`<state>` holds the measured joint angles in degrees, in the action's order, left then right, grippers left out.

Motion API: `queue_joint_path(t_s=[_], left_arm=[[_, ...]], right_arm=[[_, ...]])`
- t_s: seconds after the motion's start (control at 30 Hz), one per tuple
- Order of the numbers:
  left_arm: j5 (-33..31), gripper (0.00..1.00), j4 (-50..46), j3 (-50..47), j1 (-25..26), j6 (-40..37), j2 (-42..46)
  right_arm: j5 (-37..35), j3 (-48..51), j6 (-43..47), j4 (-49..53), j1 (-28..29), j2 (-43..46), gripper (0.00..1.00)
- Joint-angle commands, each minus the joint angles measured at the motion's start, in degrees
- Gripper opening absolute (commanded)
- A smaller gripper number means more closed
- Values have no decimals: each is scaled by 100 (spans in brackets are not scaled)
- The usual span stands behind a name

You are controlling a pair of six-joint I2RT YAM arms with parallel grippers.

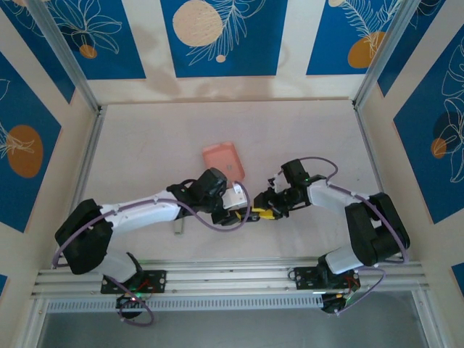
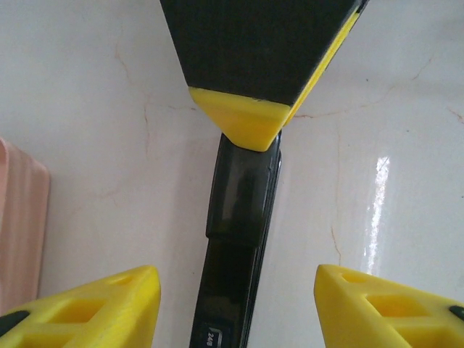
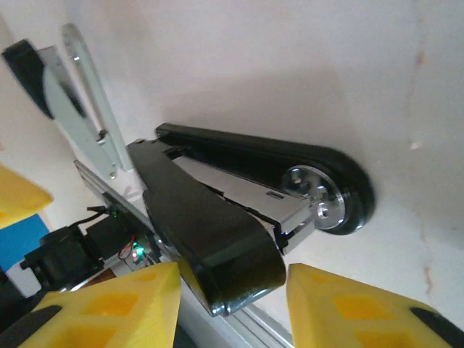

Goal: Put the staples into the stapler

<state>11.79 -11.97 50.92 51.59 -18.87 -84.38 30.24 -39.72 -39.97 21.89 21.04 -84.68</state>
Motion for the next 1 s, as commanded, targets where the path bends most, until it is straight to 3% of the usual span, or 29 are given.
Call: queue_joint_path(t_s=[0.0, 0.27, 0.47, 0.73, 0.83, 0.87, 0.9, 0.97], left_arm=[[-62, 58, 269, -22, -20, 85, 11], [138, 57, 357, 140, -18, 32, -527], [74, 57, 463, 198, -27, 145, -549], [-768, 68, 1088, -121, -345, 1049, 752], [-1358, 78, 1192, -226, -661, 1339, 1453], [-1567, 83, 1180, -259, -817, 1435, 1656], [-1714, 89, 1183, -299, -999, 1512, 1864], [-1900, 95, 1227, -399, -1392, 1581, 2205]], right_arm=[[-256, -38, 88, 191, 19, -356, 39], [-303, 190, 173, -29, -17, -829, 31], [-99, 28, 88, -136, 8, -552, 35], [-150, -686, 65, 326, -62, 179, 57], [-377, -1048, 254, 679, -295, 614, 63], [-460, -1178, 371, 800, -413, 751, 69], [-512, -1310, 533, 889, -554, 878, 99], [-771, -1563, 840, 1003, -872, 1076, 99]])
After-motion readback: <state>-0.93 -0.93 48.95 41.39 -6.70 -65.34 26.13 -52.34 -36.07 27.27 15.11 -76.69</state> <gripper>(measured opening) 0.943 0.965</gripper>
